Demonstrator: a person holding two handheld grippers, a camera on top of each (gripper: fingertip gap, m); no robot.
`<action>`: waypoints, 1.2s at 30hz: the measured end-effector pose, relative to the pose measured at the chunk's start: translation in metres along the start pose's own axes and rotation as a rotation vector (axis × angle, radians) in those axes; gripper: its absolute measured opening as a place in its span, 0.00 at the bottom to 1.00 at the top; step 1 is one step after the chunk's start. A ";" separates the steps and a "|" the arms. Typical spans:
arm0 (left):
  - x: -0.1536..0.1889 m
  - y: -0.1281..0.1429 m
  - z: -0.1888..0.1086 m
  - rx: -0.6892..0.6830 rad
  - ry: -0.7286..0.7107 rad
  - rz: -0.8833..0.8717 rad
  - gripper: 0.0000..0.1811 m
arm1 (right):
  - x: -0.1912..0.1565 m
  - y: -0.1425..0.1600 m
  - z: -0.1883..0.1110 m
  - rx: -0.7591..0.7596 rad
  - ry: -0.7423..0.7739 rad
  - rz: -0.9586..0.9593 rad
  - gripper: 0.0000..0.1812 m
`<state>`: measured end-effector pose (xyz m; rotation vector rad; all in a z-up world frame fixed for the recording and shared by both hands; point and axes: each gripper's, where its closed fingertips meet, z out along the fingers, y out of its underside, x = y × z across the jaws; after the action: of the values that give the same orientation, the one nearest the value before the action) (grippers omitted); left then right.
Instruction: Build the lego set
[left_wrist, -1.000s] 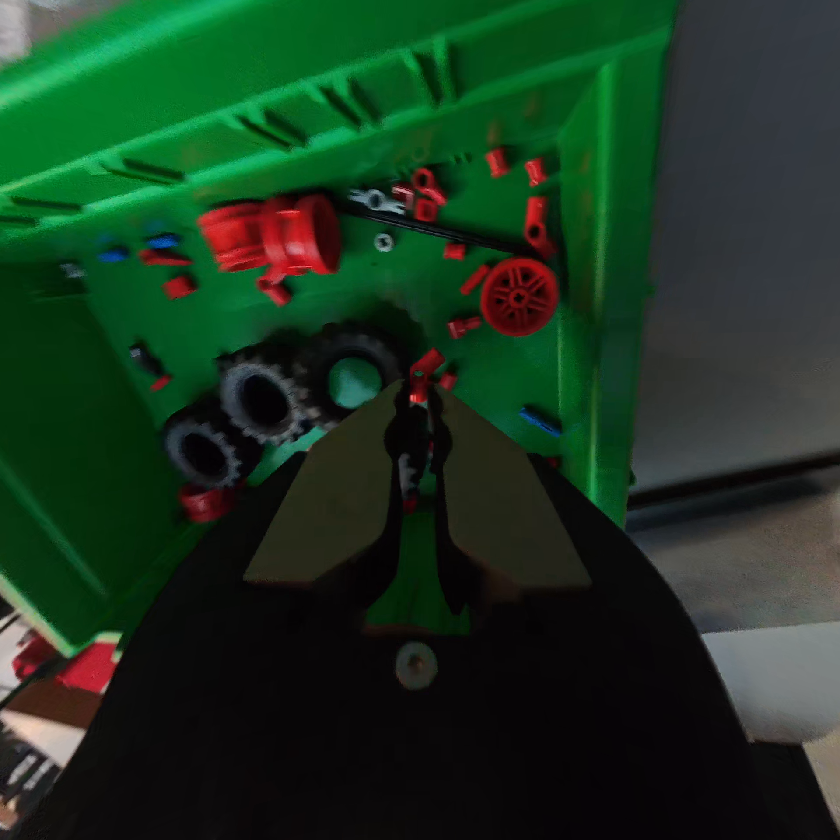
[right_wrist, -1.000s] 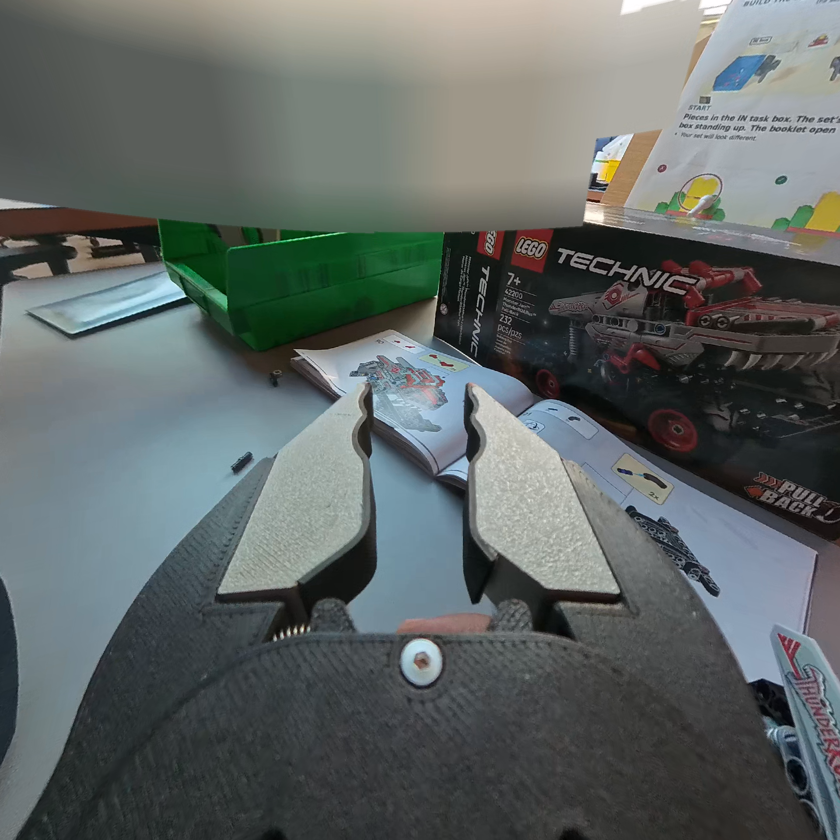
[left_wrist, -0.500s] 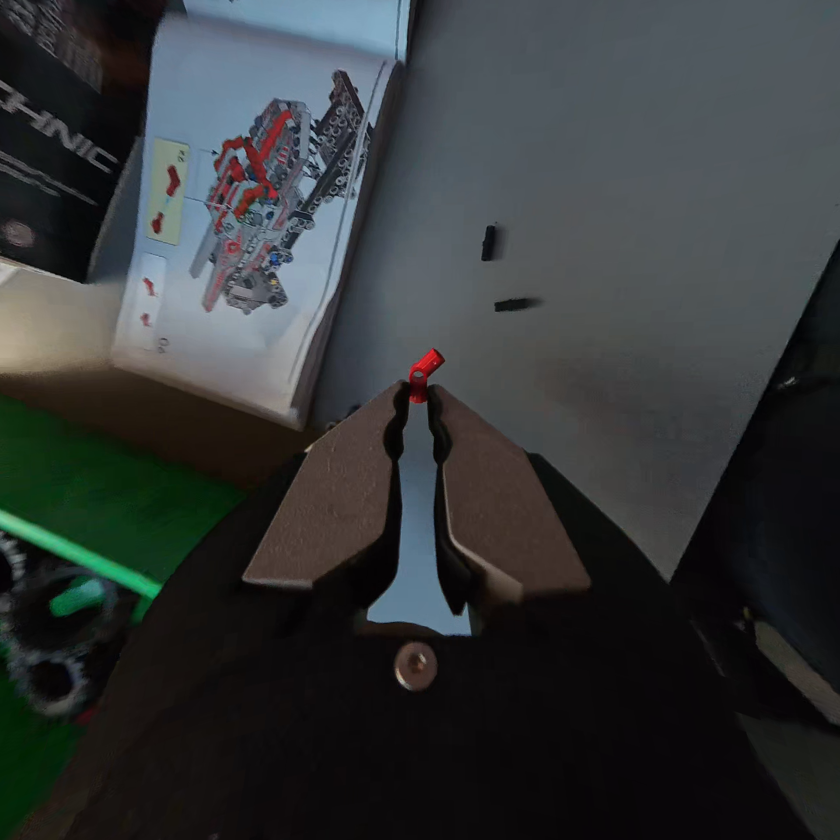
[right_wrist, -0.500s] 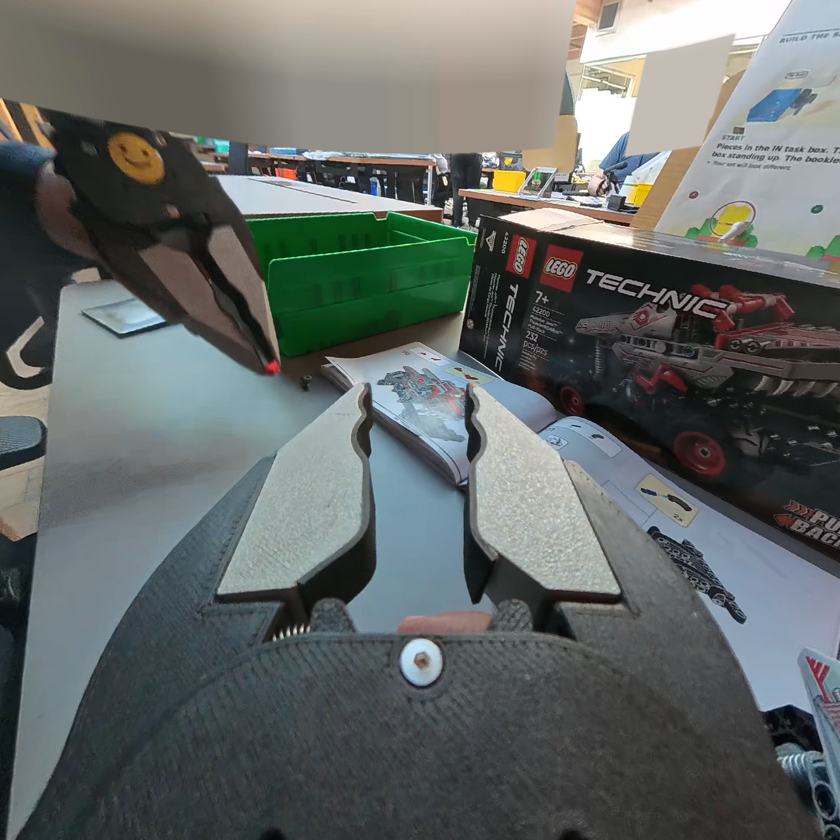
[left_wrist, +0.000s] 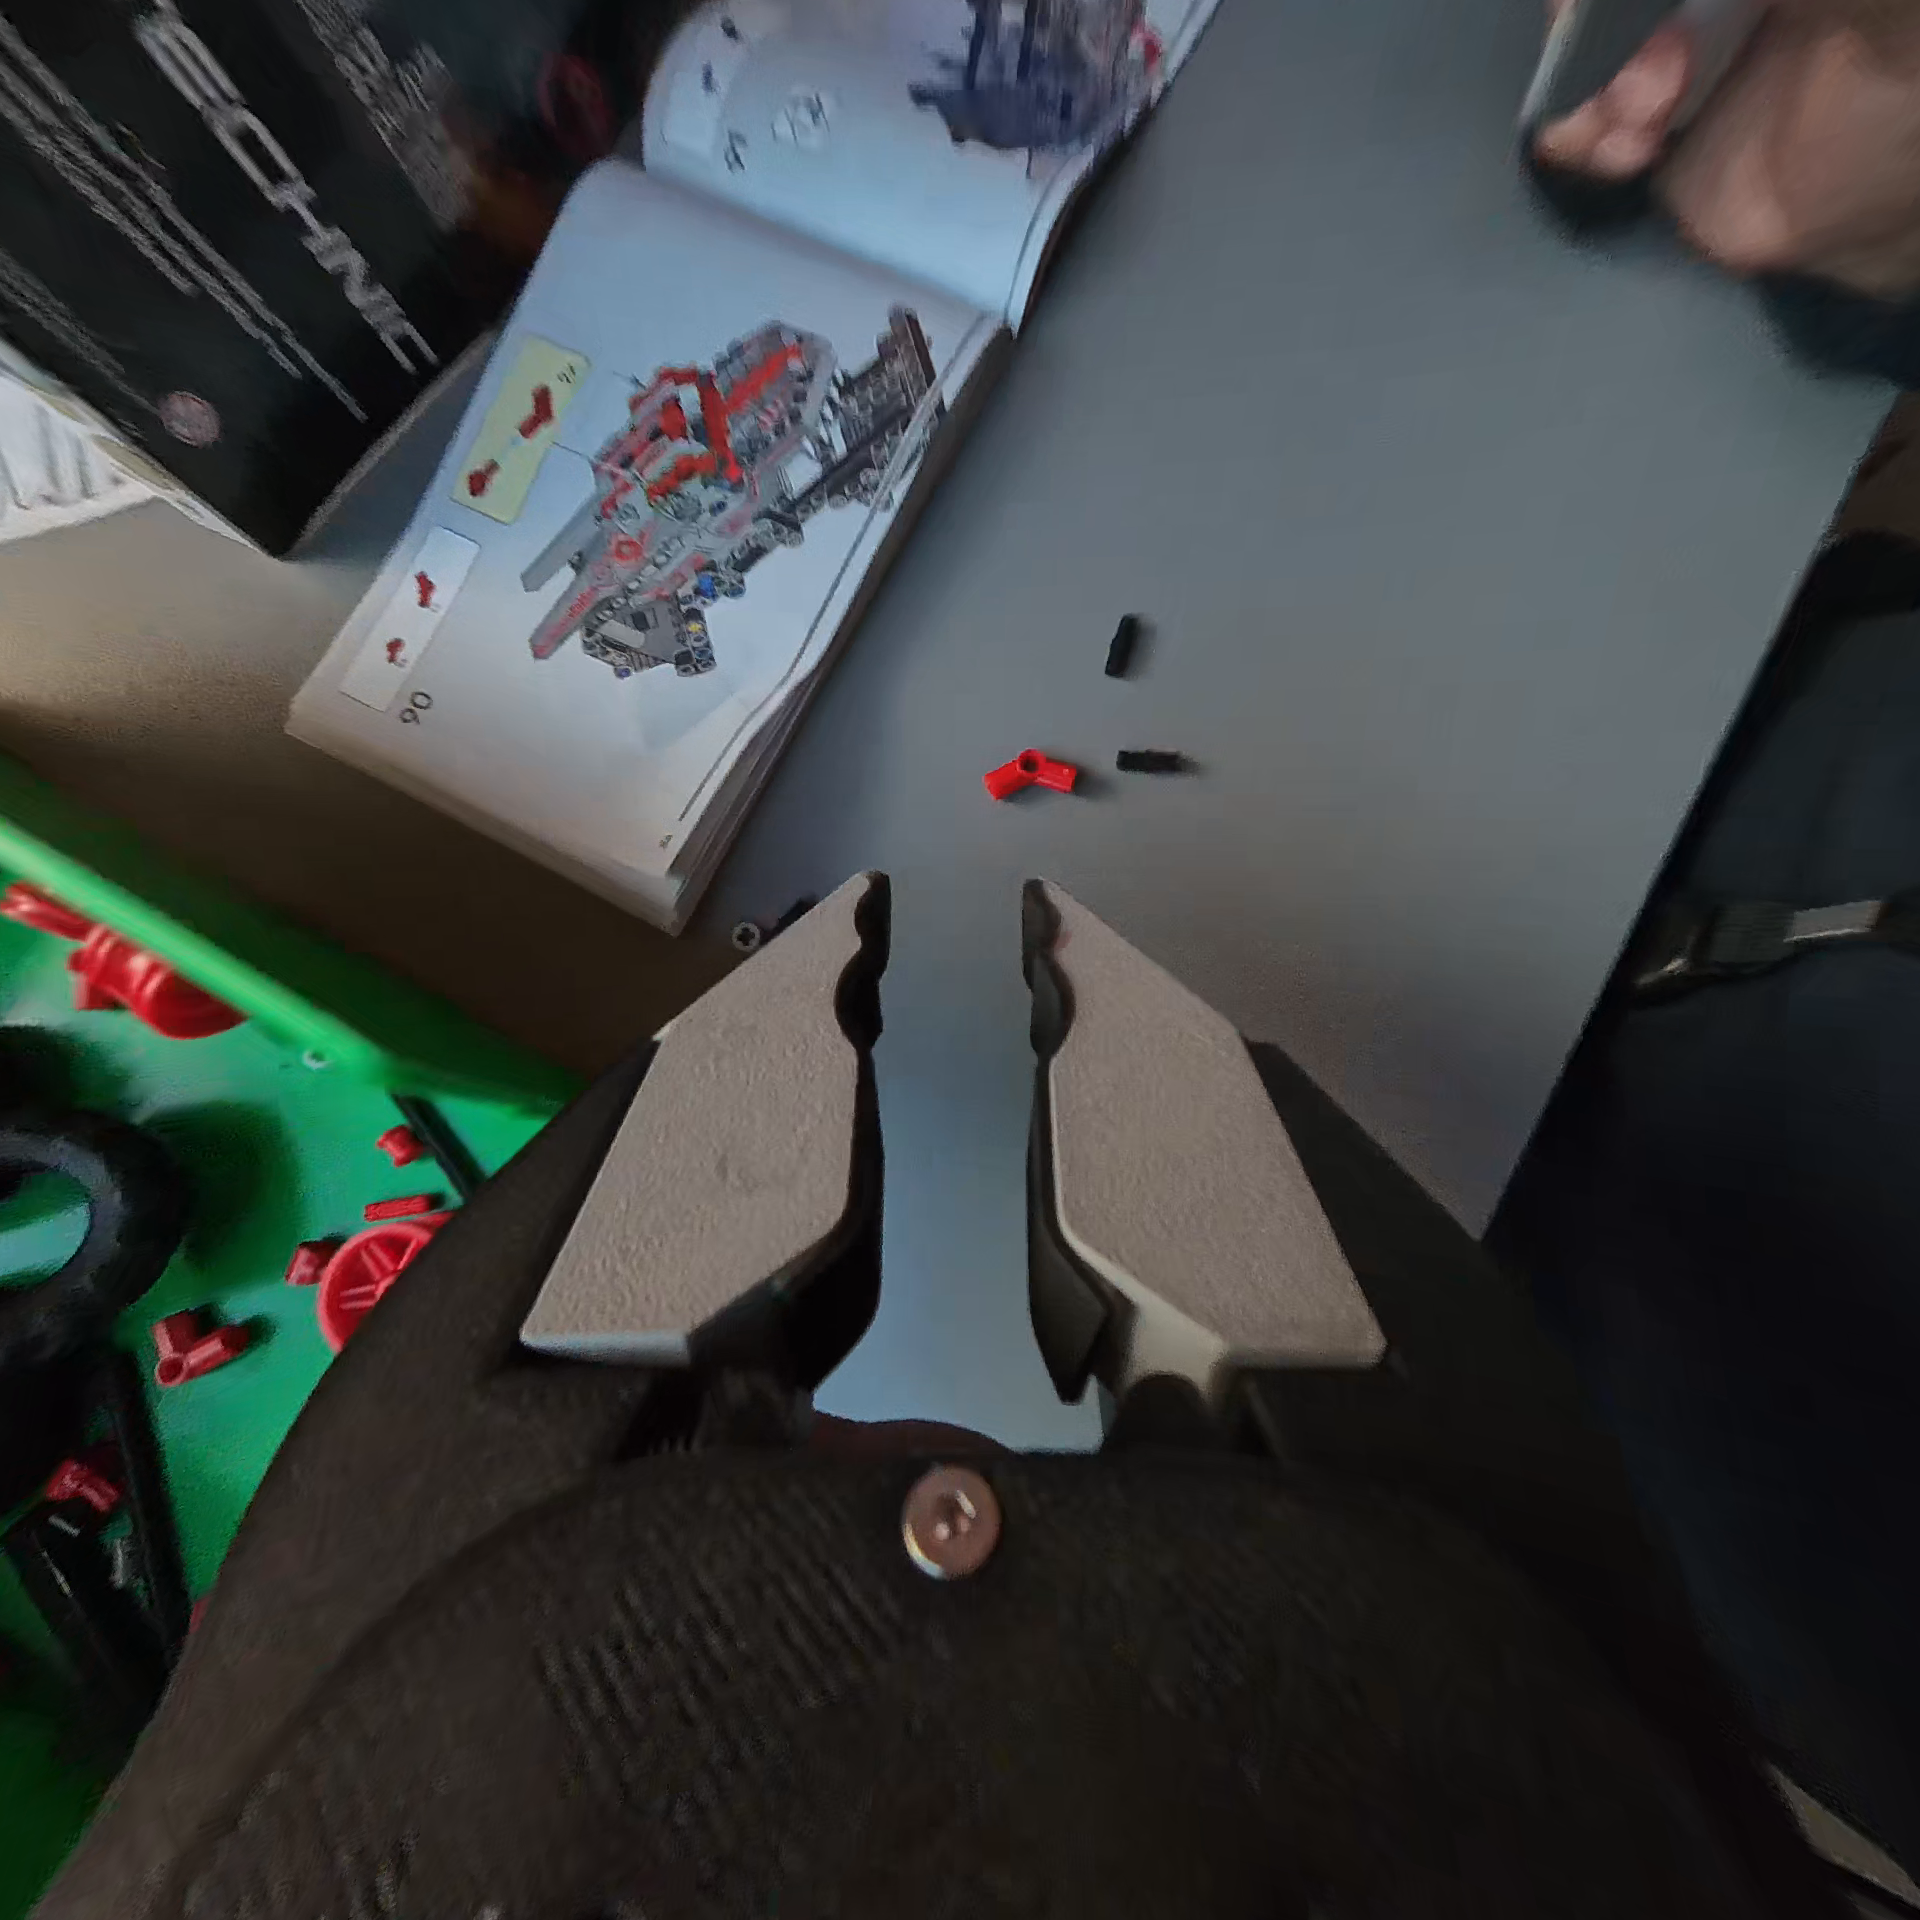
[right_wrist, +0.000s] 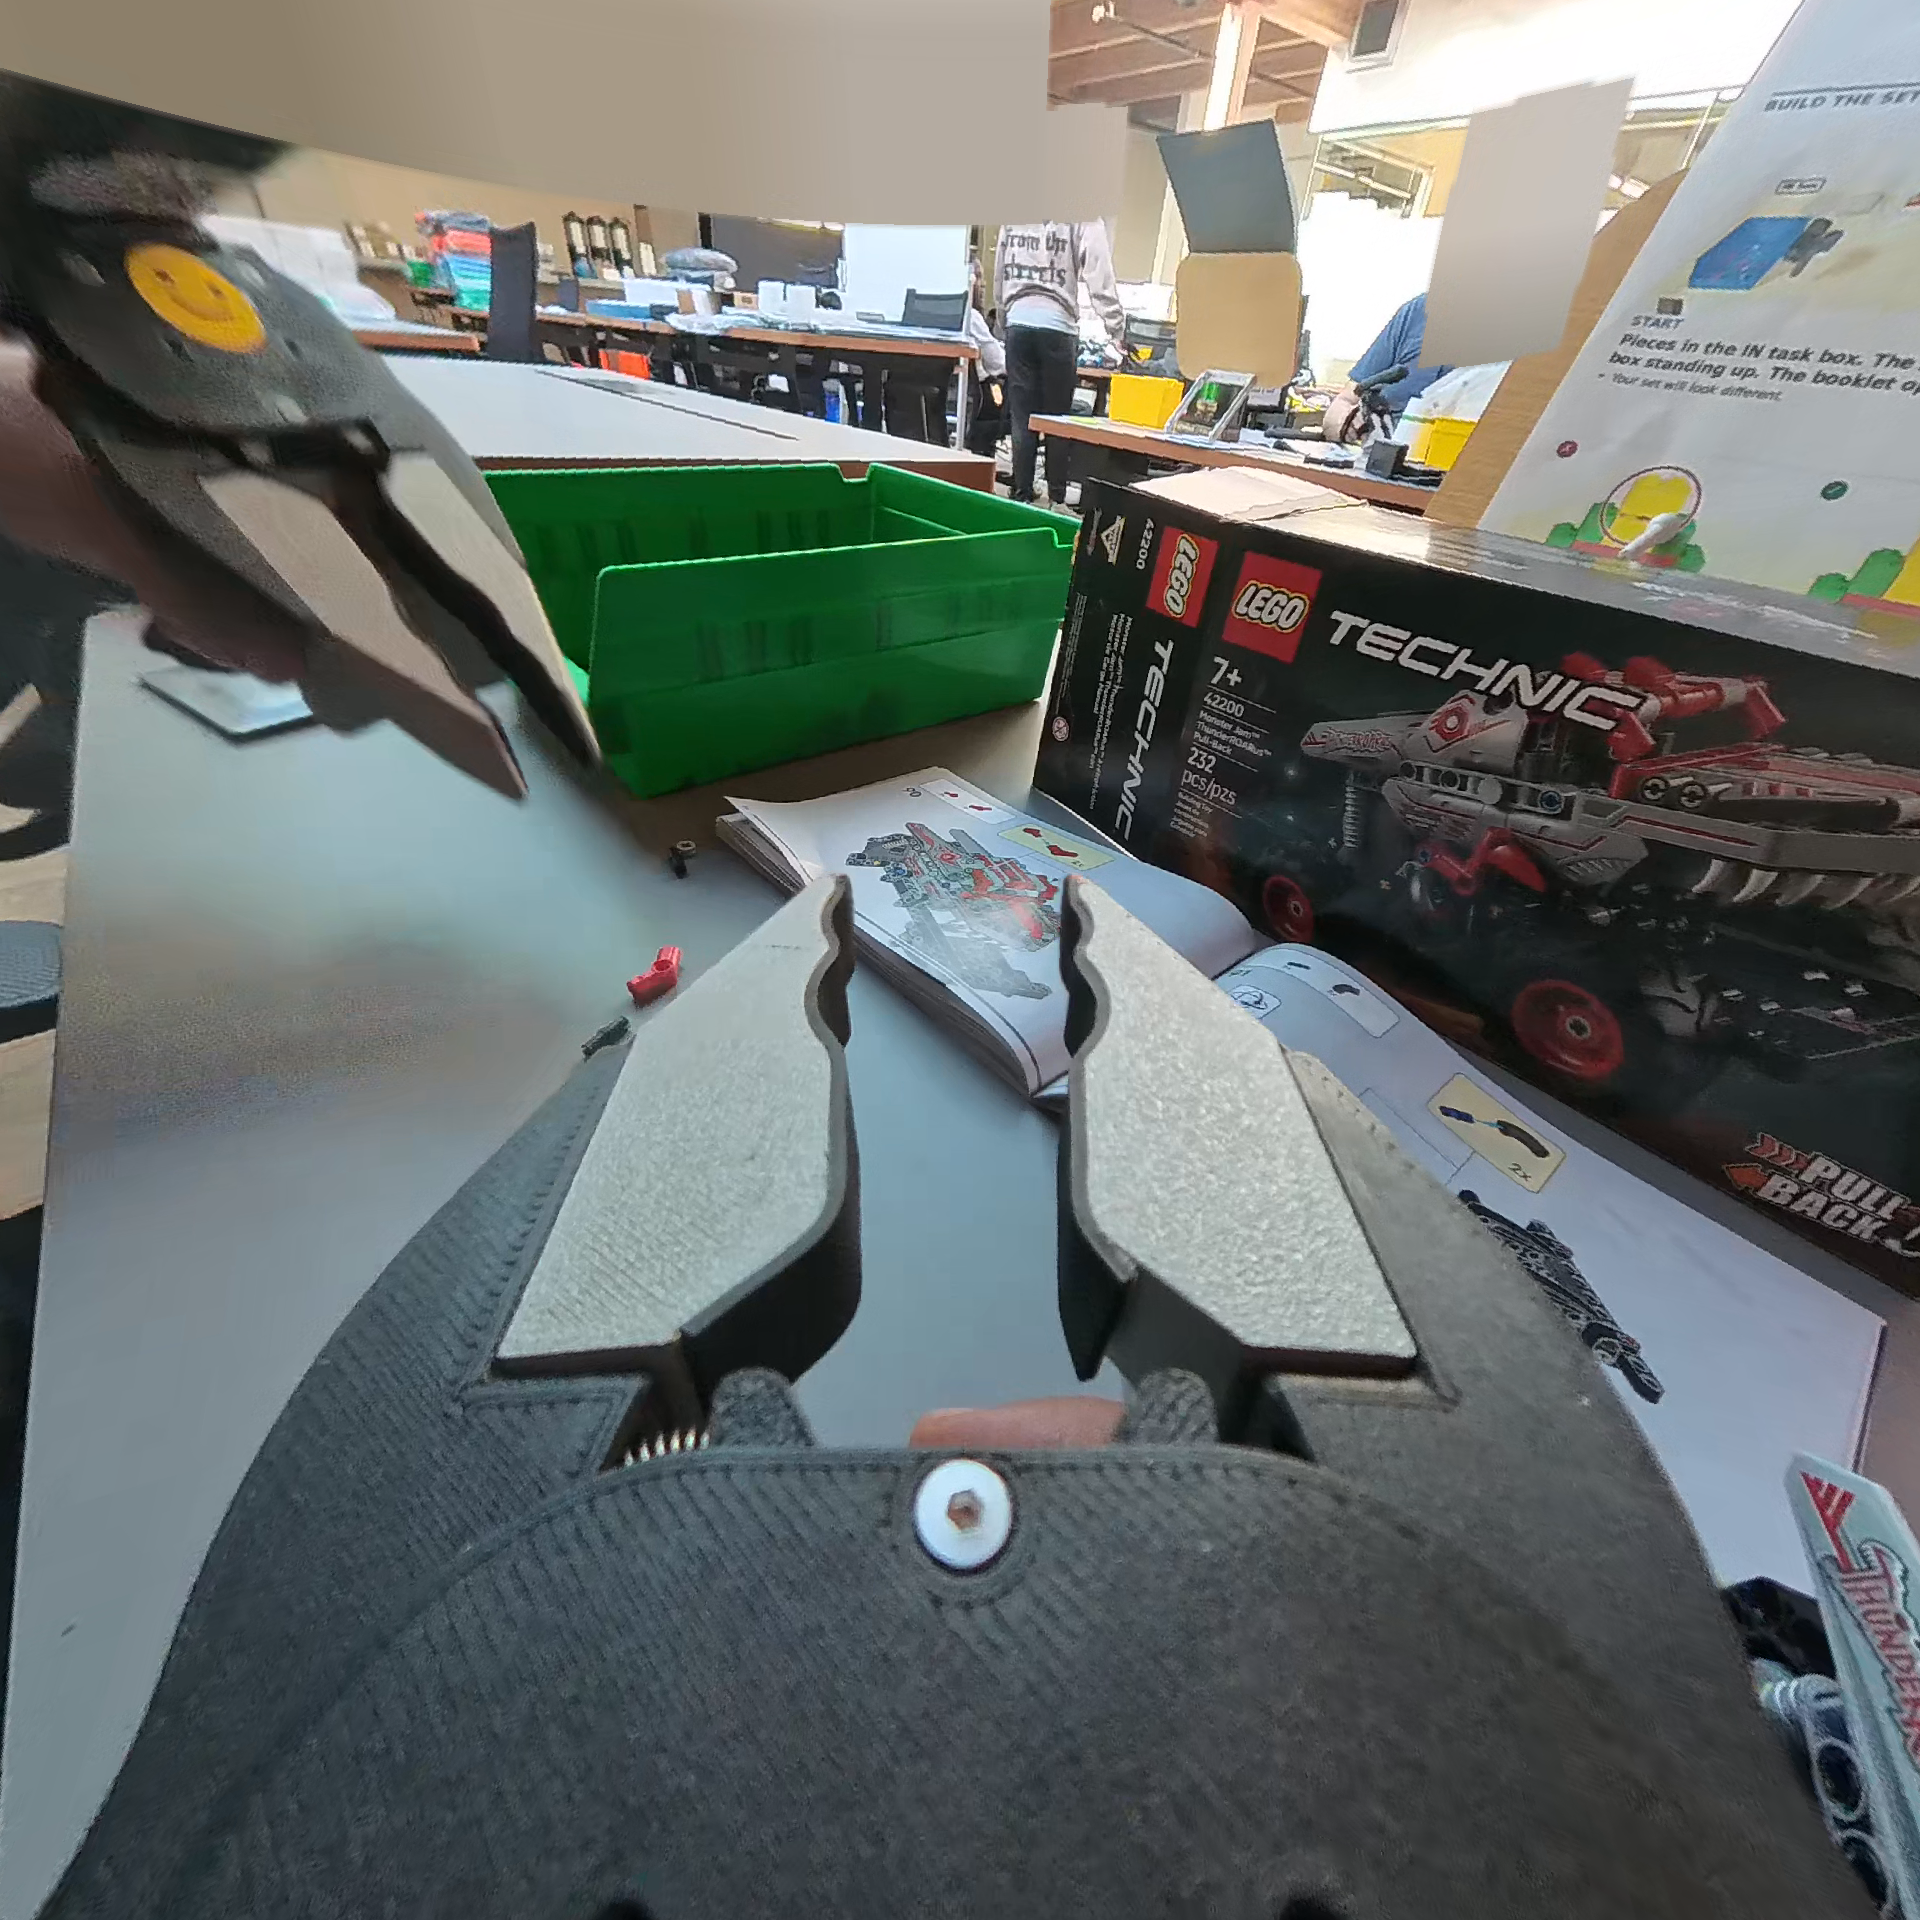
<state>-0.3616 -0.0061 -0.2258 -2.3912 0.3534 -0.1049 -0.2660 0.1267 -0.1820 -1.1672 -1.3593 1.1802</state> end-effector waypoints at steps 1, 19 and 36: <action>-0.004 -0.007 -0.014 0.057 0.003 -0.024 0.12 | 0.000 0.001 0.000 -0.004 0.004 -0.005 0.20; -0.203 0.058 -0.041 -0.429 -0.097 0.022 0.32 | 0.013 0.024 0.014 -0.148 0.100 -0.037 0.24; -0.279 0.064 -0.054 -0.500 -0.399 0.036 0.19 | 0.012 0.026 0.016 -0.165 0.101 -0.053 0.23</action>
<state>-0.6535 -0.0084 -0.2219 -2.8093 0.2513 0.5293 -0.2810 0.1392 -0.2083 -1.2822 -1.4221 0.9727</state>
